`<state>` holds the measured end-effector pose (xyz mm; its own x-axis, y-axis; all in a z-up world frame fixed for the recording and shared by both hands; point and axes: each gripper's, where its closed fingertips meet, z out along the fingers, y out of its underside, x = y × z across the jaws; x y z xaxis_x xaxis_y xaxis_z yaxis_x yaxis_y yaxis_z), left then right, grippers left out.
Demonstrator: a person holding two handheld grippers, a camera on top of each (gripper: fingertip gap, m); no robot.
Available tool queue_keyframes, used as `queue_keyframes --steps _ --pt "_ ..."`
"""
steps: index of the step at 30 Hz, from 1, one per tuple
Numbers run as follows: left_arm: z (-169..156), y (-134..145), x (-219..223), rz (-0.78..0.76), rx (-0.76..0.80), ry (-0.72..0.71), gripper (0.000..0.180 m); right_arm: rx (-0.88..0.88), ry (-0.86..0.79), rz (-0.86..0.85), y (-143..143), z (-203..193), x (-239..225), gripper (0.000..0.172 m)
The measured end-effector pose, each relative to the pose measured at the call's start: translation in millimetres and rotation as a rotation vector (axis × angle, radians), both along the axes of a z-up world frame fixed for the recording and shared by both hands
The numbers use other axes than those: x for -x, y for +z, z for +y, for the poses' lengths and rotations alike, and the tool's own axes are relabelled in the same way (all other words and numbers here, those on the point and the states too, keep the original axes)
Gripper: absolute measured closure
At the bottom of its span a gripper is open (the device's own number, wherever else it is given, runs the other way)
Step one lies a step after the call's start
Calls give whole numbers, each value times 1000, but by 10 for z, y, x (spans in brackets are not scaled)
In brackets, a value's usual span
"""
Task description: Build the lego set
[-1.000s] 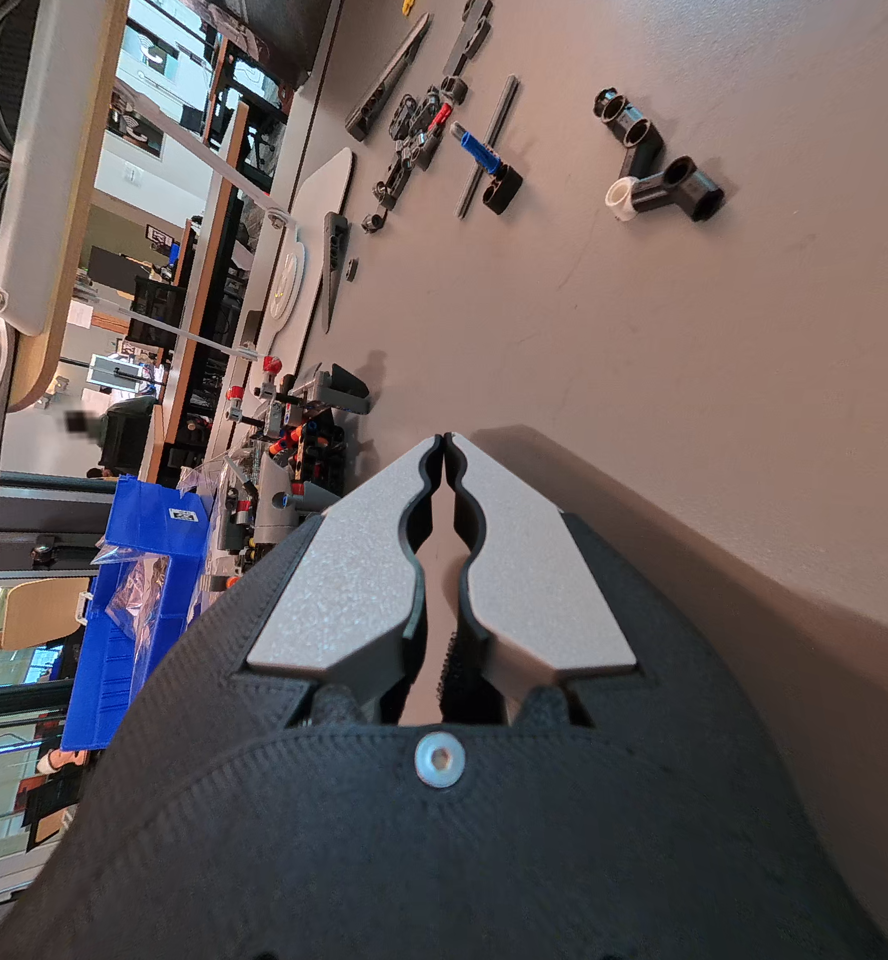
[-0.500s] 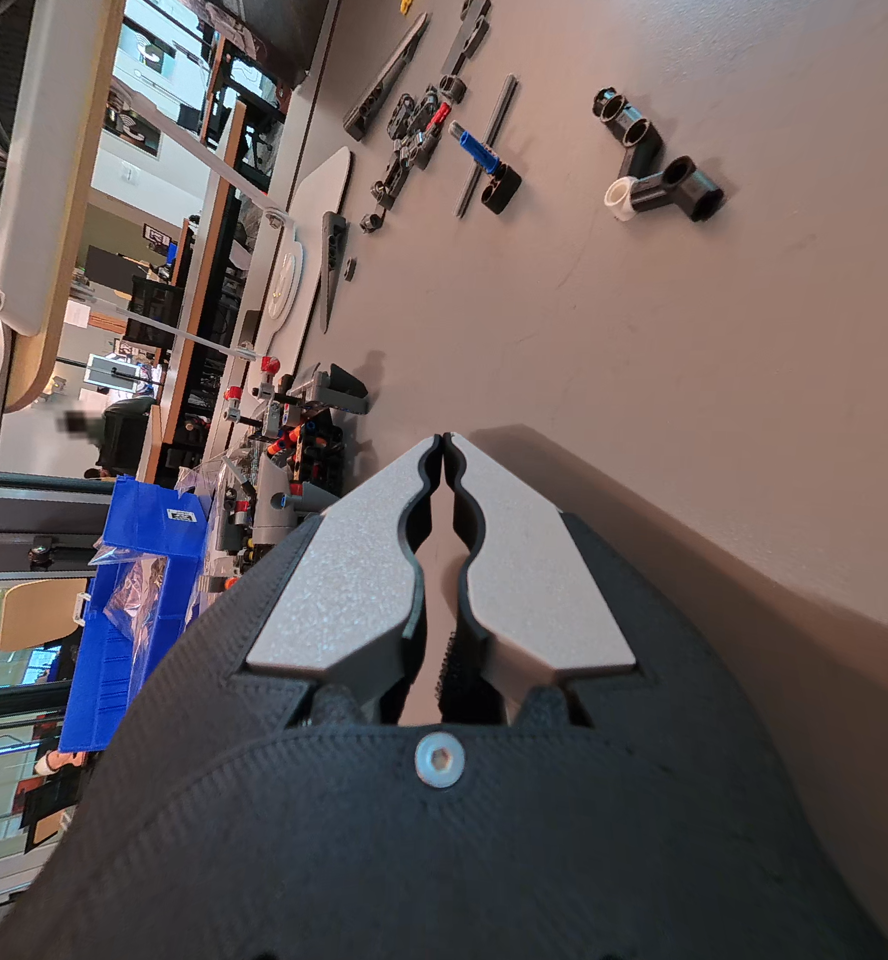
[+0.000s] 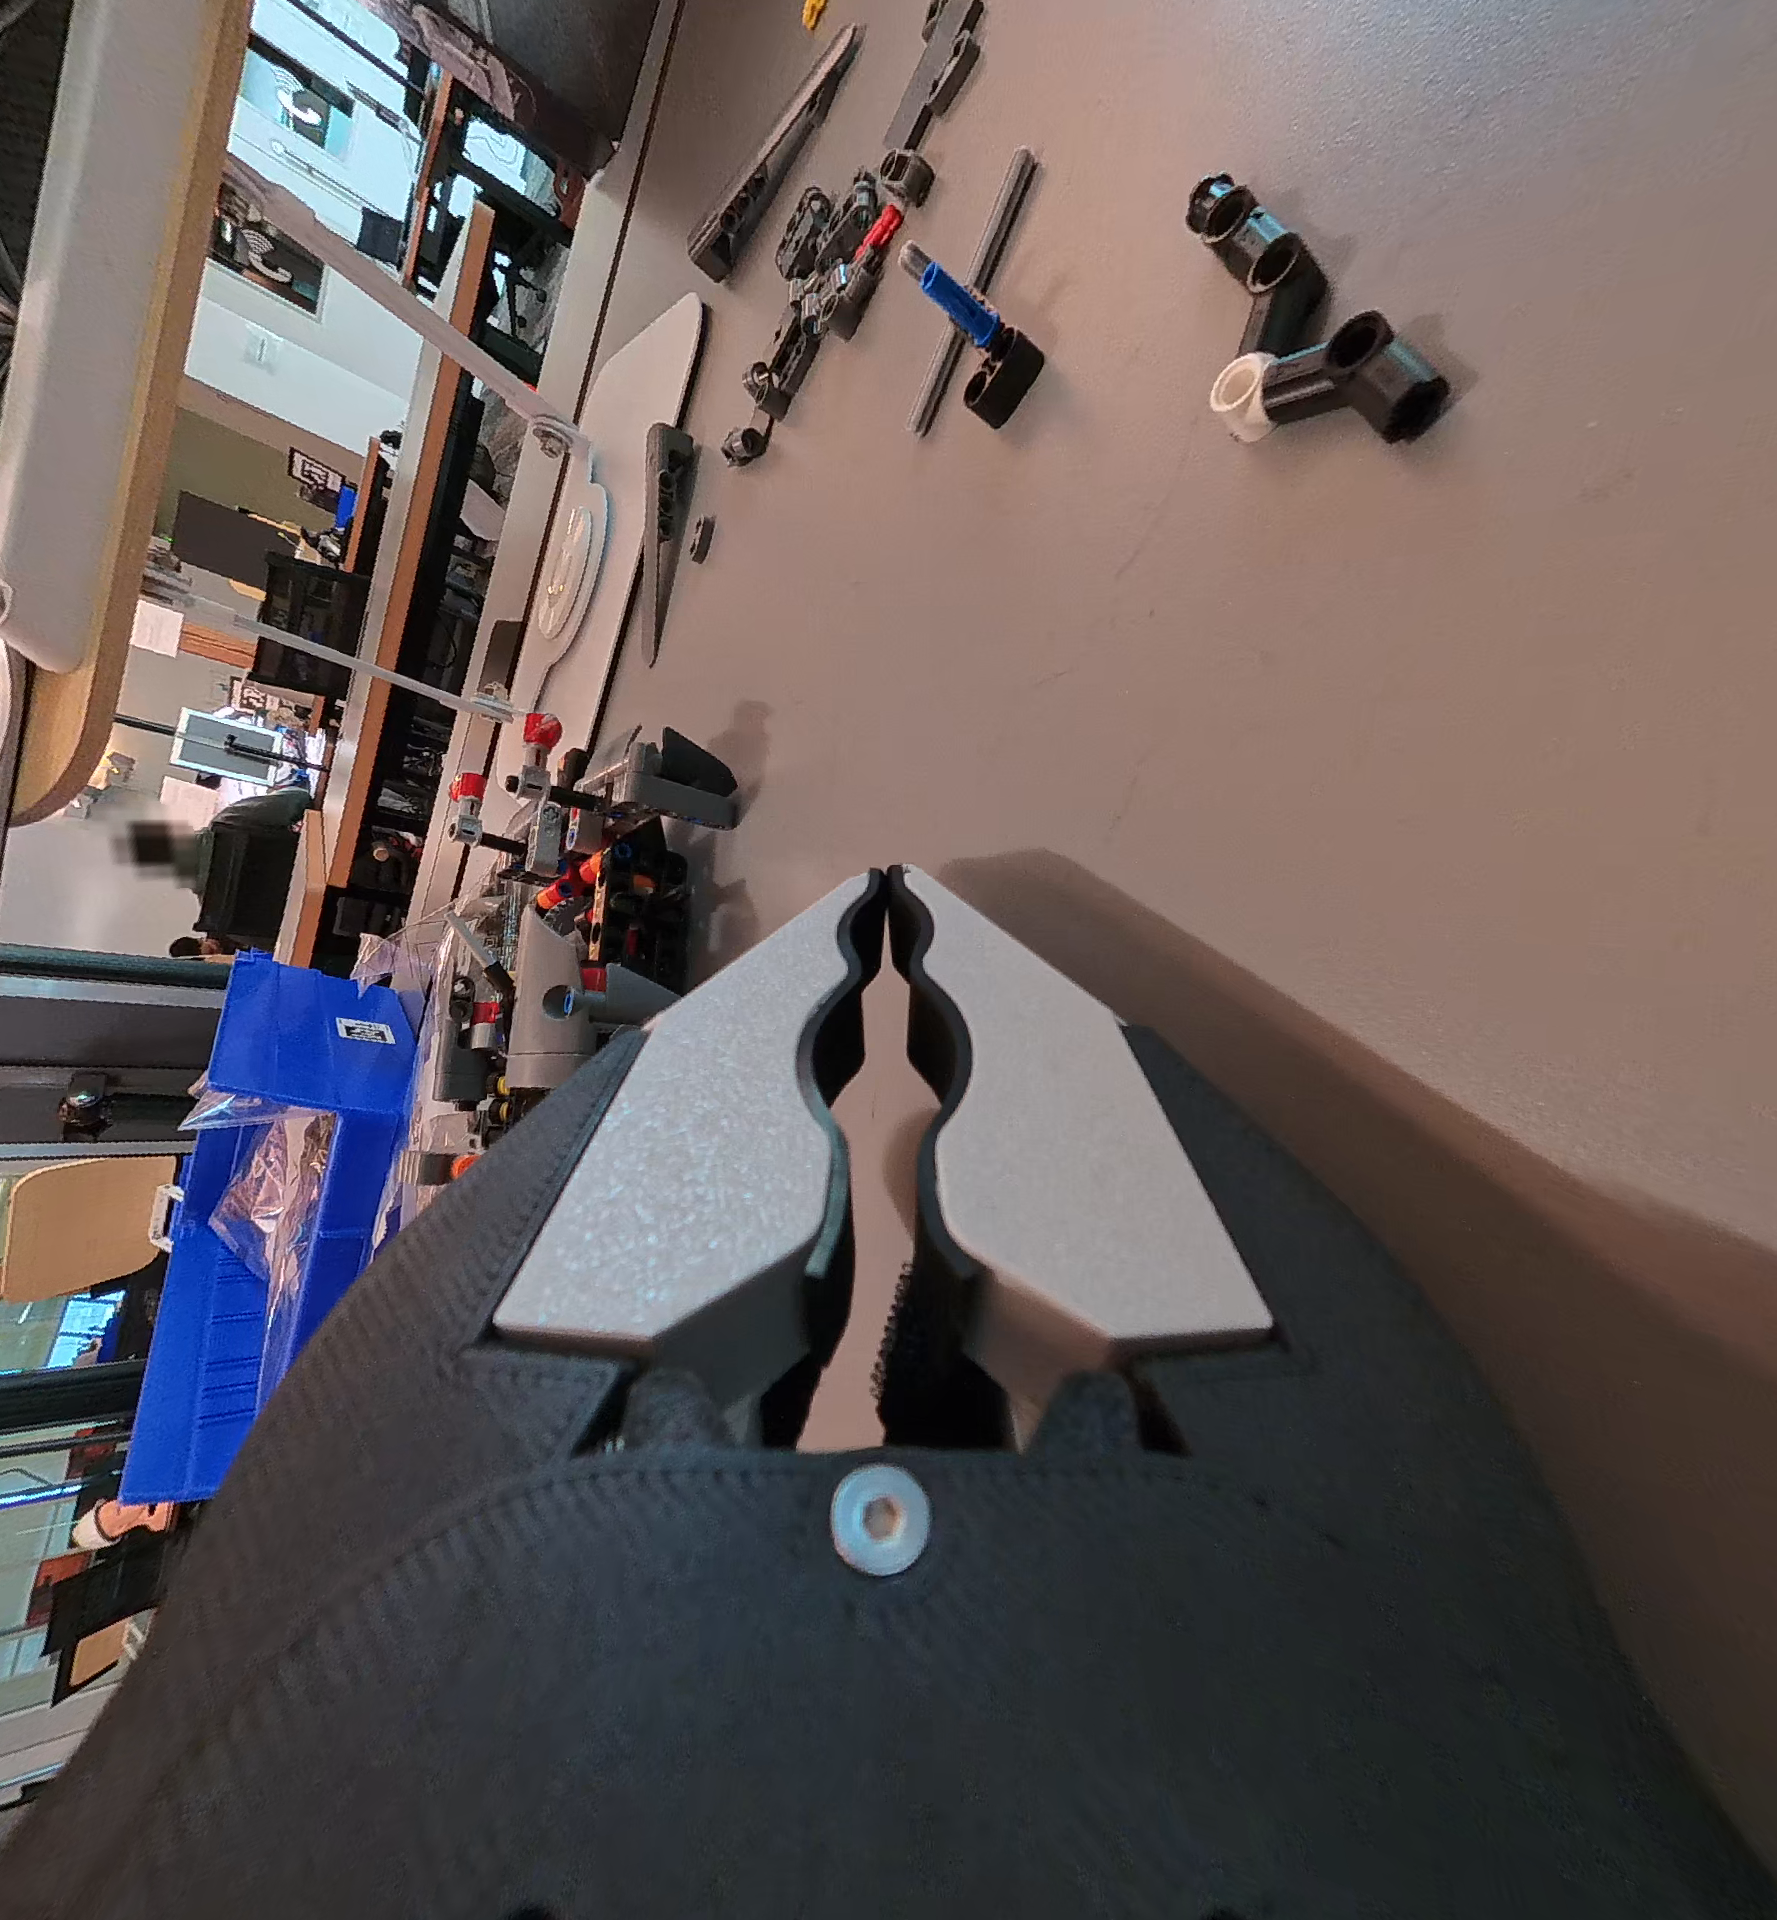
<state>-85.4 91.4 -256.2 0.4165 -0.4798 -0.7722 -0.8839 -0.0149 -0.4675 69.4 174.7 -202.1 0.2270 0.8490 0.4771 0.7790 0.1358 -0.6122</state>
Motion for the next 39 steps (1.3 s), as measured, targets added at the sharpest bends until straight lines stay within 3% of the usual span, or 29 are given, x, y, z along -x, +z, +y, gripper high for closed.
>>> queue_keyframes --steps 1,16,23,32,39 --pt "0 1 0 0 -1 0 180 12 16 7 -5 -19 48 148" --pt "-1 6 1 2 -6 -1 180 179 221 -103 -384 -204 575 151" --pt "-3 5 -1 3 -7 -2 180 233 242 -154 -525 -191 584 167" --pt "-5 31 -15 -25 0 -13 177 241 252 -75 -418 -259 638 170" --pt "-28 225 -173 -173 -20 -63 168 221 299 72 -172 -499 843 170"
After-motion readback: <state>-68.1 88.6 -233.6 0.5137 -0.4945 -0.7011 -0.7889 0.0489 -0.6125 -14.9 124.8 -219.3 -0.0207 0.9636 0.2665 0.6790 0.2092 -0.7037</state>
